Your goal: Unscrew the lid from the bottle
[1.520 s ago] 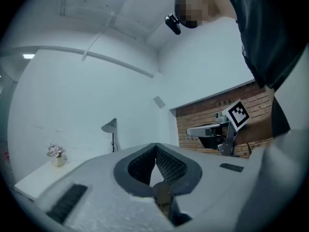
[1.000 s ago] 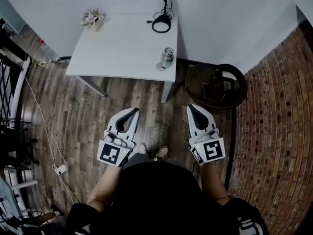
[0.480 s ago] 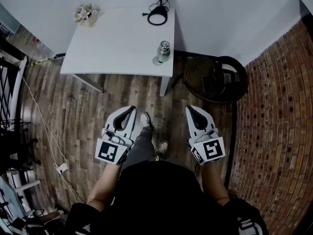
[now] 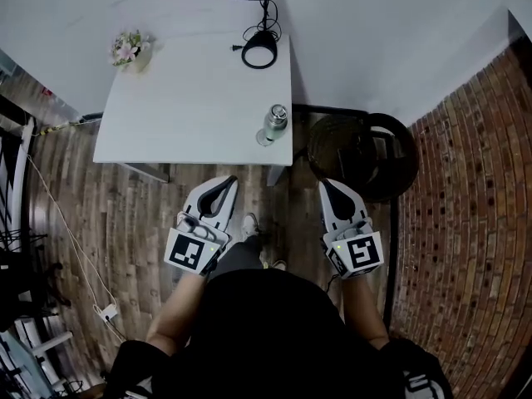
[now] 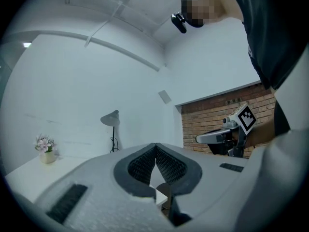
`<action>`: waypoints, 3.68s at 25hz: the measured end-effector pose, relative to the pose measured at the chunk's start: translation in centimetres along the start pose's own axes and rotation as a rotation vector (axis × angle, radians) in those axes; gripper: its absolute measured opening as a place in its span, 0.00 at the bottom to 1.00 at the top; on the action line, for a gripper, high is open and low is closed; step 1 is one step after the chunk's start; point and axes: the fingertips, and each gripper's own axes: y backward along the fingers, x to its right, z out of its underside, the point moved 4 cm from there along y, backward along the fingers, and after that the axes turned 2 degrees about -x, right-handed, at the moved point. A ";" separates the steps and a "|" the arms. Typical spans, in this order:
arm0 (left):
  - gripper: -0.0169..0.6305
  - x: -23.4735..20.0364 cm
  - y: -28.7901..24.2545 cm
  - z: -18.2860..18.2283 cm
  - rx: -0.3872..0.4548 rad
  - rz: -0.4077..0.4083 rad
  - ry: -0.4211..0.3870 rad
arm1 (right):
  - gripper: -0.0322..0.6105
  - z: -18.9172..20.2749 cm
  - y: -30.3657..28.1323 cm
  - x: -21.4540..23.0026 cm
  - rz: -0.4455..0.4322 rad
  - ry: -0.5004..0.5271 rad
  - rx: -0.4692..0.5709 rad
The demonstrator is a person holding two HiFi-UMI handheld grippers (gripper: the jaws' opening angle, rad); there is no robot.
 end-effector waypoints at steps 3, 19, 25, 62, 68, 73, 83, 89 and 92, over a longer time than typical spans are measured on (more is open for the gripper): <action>0.06 -3.2 -1.9 0.4 -0.010 -0.001 0.025 | 0.07 -0.7 -3.7 0.2 -0.015 0.005 -0.016; 0.06 -11.4 -12.8 3.3 0.001 0.117 0.138 | 0.07 -2.2 -12.8 4.2 0.061 0.004 -0.105; 0.06 -11.0 -16.0 1.7 0.006 0.077 0.115 | 0.07 -1.9 -13.8 7.9 0.010 0.002 -0.080; 0.50 -9.4 -23.0 13.0 -0.194 0.449 0.087 | 0.54 14.6 -25.5 6.6 -0.474 0.044 -0.269; 0.54 -8.8 -24.5 13.6 -0.144 0.551 -0.010 | 0.58 16.2 -27.5 5.4 -0.522 0.062 -0.241; 0.54 -8.0 -25.5 13.9 -0.104 0.655 -0.056 | 0.58 17.1 -27.8 5.0 -0.556 0.034 -0.238; 0.51 -7.6 -27.0 14.1 -0.107 0.740 -0.096 | 0.58 17.8 -28.3 5.0 -0.600 0.069 -0.225; 0.47 -7.6 -26.9 14.3 -0.138 0.718 -0.085 | 0.58 17.5 -28.3 4.9 -0.602 0.053 -0.216; 0.47 -7.5 -26.7 14.3 -0.144 0.657 -0.084 | 0.58 17.5 -28.2 4.8 -0.596 0.056 -0.212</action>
